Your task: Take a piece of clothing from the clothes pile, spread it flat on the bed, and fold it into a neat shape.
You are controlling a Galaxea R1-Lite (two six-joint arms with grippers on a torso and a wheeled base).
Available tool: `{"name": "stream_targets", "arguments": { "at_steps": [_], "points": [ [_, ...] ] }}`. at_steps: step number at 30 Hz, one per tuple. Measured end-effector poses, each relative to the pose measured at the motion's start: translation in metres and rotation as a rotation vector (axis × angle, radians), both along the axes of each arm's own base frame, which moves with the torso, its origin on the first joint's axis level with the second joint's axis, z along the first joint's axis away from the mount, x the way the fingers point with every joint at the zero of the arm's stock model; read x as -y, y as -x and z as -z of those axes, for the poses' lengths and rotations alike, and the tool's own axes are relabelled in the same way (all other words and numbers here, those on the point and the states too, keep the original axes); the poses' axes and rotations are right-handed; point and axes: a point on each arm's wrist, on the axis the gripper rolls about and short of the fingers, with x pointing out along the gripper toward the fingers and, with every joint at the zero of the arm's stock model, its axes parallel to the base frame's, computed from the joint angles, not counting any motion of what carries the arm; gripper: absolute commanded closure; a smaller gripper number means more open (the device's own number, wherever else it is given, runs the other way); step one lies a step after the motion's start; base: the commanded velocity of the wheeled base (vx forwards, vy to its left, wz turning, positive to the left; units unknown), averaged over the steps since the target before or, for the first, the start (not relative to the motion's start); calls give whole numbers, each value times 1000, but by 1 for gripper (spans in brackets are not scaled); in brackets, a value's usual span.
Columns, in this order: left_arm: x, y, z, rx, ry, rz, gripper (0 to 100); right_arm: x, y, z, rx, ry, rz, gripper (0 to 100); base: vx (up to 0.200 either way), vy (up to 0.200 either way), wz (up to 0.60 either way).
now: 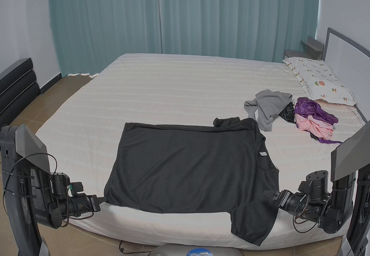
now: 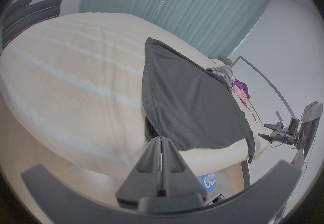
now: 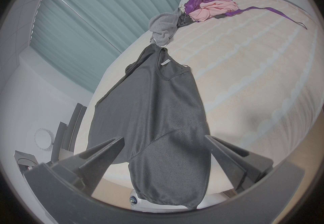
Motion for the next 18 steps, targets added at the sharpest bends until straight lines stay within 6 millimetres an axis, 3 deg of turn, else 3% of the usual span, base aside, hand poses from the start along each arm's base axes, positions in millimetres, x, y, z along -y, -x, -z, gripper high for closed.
{"name": "stream_targets", "arguments": {
  "at_steps": [18],
  "points": [
    [-4, 22, -4, -10, -165, 7, 100, 0, 0, 2, -7, 7, 0, 0, 0, 0, 0]
  ]
}}
